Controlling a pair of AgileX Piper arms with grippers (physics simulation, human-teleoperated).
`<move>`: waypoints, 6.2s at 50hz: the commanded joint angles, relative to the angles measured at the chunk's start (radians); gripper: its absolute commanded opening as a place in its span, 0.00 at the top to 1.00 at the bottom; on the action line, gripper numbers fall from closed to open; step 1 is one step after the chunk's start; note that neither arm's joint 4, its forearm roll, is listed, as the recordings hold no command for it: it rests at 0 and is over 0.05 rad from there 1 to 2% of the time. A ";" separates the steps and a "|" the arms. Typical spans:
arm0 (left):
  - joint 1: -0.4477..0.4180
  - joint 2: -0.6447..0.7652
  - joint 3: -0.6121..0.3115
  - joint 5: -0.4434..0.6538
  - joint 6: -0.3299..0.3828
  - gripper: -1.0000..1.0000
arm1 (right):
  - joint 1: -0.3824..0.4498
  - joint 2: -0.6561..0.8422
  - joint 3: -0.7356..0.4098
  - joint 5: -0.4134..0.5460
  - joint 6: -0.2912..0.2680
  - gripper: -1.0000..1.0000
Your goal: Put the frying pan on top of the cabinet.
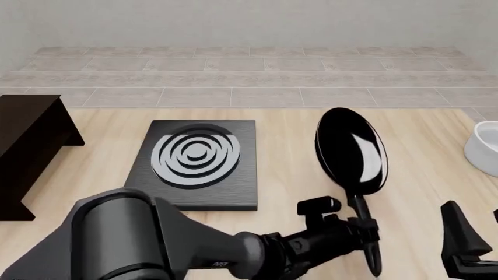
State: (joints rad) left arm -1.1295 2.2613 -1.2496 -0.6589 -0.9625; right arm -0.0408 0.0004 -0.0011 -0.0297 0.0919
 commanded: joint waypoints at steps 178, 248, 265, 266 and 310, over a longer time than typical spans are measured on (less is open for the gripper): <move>1.309 -1.182 0.683 0.166 -0.320 1.00 | 0.047 0.003 0.001 0.009 -0.073 0.00; 1.388 -1.027 0.739 0.036 -0.436 1.00 | 0.042 0.008 0.000 0.009 -0.070 0.00; 1.389 -1.016 0.747 0.017 -0.437 1.00 | 0.036 0.006 0.001 0.012 -0.069 0.00; 1.390 -1.011 0.747 0.018 -0.438 1.00 | 0.037 0.006 0.001 0.012 -0.069 0.00; 1.403 -0.972 0.783 -0.051 -0.449 1.00 | 0.040 0.006 0.001 0.013 -0.073 0.00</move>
State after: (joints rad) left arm 0.2683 1.2952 -0.4579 -0.6759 -1.4223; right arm -0.0017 0.0066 -0.0005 -0.0173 0.0207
